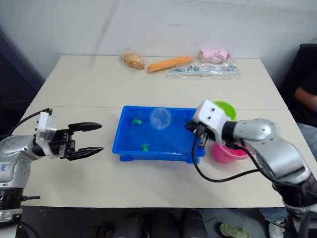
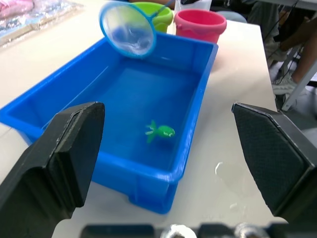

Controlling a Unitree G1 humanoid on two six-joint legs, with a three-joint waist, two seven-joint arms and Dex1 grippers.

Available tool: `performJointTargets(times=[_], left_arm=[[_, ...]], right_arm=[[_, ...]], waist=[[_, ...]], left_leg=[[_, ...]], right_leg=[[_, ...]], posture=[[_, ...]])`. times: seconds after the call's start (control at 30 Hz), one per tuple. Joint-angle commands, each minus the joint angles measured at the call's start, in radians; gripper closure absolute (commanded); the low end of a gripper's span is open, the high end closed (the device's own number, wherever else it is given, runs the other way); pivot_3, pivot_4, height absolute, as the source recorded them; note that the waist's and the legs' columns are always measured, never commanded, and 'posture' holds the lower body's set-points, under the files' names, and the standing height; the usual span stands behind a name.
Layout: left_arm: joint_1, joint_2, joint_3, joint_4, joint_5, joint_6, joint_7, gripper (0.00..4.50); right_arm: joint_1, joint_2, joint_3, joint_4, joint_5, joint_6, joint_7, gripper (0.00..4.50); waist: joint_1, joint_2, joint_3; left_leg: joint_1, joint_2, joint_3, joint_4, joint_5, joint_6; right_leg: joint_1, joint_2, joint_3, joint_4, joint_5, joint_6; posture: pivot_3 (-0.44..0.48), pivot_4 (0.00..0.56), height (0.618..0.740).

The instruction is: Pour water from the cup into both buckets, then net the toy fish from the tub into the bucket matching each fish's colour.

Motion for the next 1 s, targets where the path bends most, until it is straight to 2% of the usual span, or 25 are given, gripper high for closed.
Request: performJointTargets(times=[0.03, 0.23, 0.43, 0.53, 0.8, 1.0], left_arm=[[0.048, 0.013, 0.027, -0.052, -0.004, -0.015, 0.006, 0.07], [0.116, 0.006, 0.038, -0.128, -0.021, 0.0, 0.048, 0.07], [0.128, 0.004, 0.035, -0.157, -0.025, 0.01, 0.071, 0.07], [0.117, 0.006, 0.032, -0.151, -0.024, 0.011, 0.072, 0.07], [0.099, 0.008, 0.023, -0.14, -0.018, 0.003, 0.065, 0.07], [0.097, 0.001, 0.02, -0.14, -0.015, 0.009, 0.077, 0.07]], right_arm=[[-0.059, 0.008, 0.116, 0.089, -0.147, -0.083, 0.058, 4.5], [-0.139, 0.074, 0.222, 0.195, -0.296, -0.125, 0.095, 4.5], [-0.178, 0.193, 0.245, 0.171, -0.243, 0.003, 0.192, 4.5], [-0.208, 0.259, 0.235, 0.199, -0.235, 0.046, 0.195, 4.5], [-0.233, 0.298, 0.244, 0.215, -0.162, 0.179, 0.297, 4.5], [-0.222, 0.323, 0.178, 0.217, -0.07, 0.284, 0.312, 4.5]], waist=[[-0.001, 0.0, 0.0], [-0.013, 0.0, 0.0], [-0.024, 0.0, 0.0], [-0.024, 0.0, 0.0], [-0.024, 0.0, 0.0], [-0.024, 0.0, 0.0]], left_leg=[[0.0, 0.0, 0.0, 0.0, 0.0, 0.0], [0.0, 0.002, 0.001, 0.0, 0.0, -0.002], [0.0, 0.002, 0.001, -0.001, 0.0, -0.002], [0.0, 0.002, 0.001, 0.0, 0.0, -0.002], [0.0, 0.002, 0.001, -0.001, 0.0, -0.002], [0.0, 0.002, 0.001, -0.001, 0.0, -0.003]], right_leg=[[0.0, 0.0, 0.0, 0.0, 0.0, 0.0], [-0.002, 0.001, -0.001, 0.002, 0.0, 0.0], [-0.002, 0.001, -0.002, 0.002, 0.0, 0.0], [-0.002, 0.001, -0.001, 0.002, 0.0, 0.0], [-0.002, 0.001, -0.002, 0.002, 0.0, 0.0], [-0.002, 0.001, -0.002, 0.002, 0.0, 0.0]], posture=[[0.0, 0.15, 0.74], [0.0, 0.15, 0.74], [0.0, 0.15, 0.74], [0.0, 0.15, 0.74], [0.0, 0.15, 0.74], [0.0, 0.15, 0.74]])
